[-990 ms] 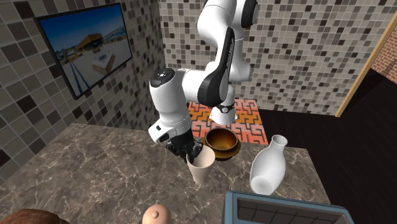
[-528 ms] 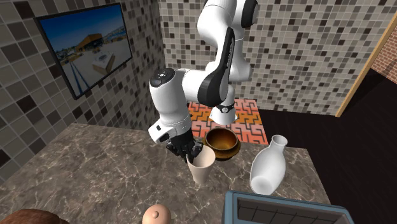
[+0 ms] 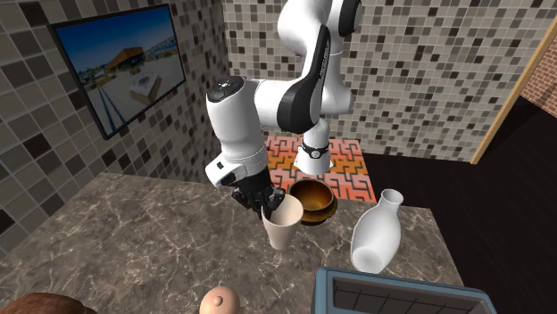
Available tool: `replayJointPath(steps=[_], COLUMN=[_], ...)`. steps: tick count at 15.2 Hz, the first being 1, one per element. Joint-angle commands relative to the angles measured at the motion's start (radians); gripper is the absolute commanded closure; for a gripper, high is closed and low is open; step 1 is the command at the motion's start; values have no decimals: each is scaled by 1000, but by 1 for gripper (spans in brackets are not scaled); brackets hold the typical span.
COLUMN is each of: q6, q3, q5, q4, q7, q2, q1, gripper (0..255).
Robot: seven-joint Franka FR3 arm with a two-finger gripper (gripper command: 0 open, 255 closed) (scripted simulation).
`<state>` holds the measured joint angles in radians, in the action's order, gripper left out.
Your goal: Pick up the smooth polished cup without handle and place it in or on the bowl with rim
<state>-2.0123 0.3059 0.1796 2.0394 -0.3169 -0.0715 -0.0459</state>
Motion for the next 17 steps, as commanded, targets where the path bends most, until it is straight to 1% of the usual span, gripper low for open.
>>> replayJointPath(steps=[1, 17], q6=[23, 225], q3=[1, 2], q5=[-5, -33], q4=[-14, -168], q7=[5, 45], q2=[10, 64], q1=[0, 0], gripper=[255, 255])
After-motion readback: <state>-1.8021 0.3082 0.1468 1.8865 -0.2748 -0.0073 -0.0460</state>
